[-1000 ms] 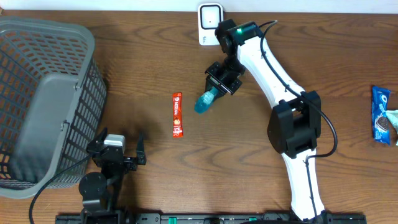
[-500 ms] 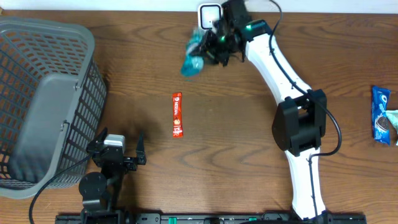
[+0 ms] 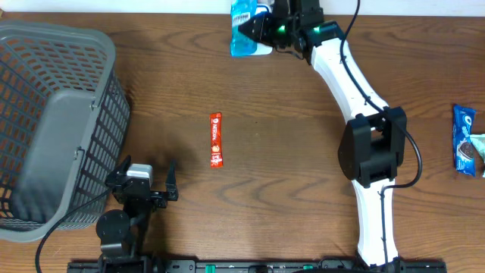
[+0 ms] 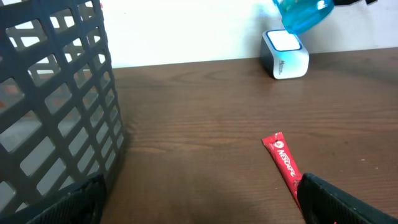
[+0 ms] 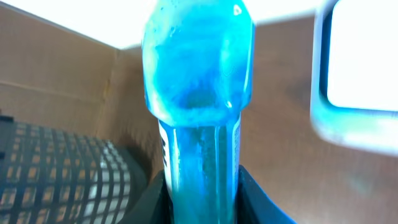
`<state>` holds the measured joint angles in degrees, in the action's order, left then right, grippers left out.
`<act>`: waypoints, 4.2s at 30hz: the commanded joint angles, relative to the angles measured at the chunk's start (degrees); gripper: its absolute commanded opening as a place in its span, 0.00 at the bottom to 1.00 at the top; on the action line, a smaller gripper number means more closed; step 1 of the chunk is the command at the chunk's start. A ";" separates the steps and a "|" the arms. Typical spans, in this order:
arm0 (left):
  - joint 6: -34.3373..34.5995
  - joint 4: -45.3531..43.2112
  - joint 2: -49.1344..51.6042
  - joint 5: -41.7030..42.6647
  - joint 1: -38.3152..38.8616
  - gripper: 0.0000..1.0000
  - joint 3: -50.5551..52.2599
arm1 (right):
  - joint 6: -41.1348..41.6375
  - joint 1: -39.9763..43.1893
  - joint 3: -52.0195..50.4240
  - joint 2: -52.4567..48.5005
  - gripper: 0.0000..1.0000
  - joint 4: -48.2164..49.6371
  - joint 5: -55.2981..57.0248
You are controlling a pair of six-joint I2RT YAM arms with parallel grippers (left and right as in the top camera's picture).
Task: Scan the item barcode
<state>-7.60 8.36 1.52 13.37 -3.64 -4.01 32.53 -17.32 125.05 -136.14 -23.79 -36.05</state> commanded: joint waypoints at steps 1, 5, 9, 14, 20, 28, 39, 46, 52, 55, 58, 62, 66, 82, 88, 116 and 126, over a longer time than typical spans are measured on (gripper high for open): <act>-0.72 1.46 -0.11 0.28 0.24 0.98 0.90 | -3.04 0.26 -1.09 -0.68 0.01 6.45 -2.40; -0.72 1.46 -0.11 0.28 0.24 0.98 0.90 | -2.40 0.96 -1.90 -4.26 0.01 13.99 -6.03; -0.72 1.46 -0.11 0.28 0.24 0.98 0.90 | 0.55 2.51 -1.90 -7.39 0.03 19.98 -7.39; -0.72 1.46 -0.11 0.28 0.24 0.98 0.90 | 2.19 4.39 -1.90 -8.90 0.03 21.59 -6.54; -0.72 1.46 -0.11 0.28 0.24 0.98 0.90 | 2.80 5.81 -1.90 -9.33 0.04 21.90 -6.27; -0.72 1.46 -0.11 0.28 0.24 0.98 0.90 | 2.78 6.10 -1.90 -9.33 0.05 22.49 -8.48; -0.72 1.46 -0.11 0.28 0.24 0.98 0.90 | 7.21 10.69 -1.79 -7.96 0.02 34.64 -28.96; -0.72 1.46 -0.11 0.28 0.24 0.98 0.90 | -0.87 13.57 -1.79 -3.04 0.02 20.96 -22.64; -0.72 1.46 -0.11 0.28 0.24 0.98 0.90 | -13.14 14.01 -1.79 8.50 0.02 -7.80 5.51; -0.72 1.46 -0.11 0.28 0.24 0.98 0.90 | -13.29 14.03 -1.79 15.13 0.03 -22.23 29.44; -0.72 1.46 -0.11 0.28 0.24 0.98 0.90 | -11.76 14.29 -1.79 18.80 0.04 -32.96 46.58; -0.72 1.46 -0.11 0.28 0.24 0.98 0.90 | -11.21 16.15 -1.99 19.08 0.09 -47.63 68.65; -0.72 1.46 -0.11 0.28 0.24 0.98 0.90 | -7.72 20.24 -2.21 16.90 0.08 -52.85 78.18; -0.72 1.46 -0.11 0.28 0.24 0.98 0.90 | -25.94 21.27 -4.02 6.64 0.75 -58.27 52.02; -0.72 1.46 -0.11 0.28 0.24 0.98 0.90 | -32.94 22.60 -12.44 5.22 0.75 -52.98 52.22; -0.72 1.46 -0.11 0.28 0.24 0.98 0.90 | -44.59 34.36 -26.86 5.22 0.67 -38.01 45.51; -0.72 1.46 -0.11 0.28 0.24 0.98 0.90 | -39.89 37.07 -29.79 5.22 0.39 -32.33 45.64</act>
<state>-7.62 8.38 1.58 13.37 -3.64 -4.01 -9.89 17.93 97.38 -128.20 -57.41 9.58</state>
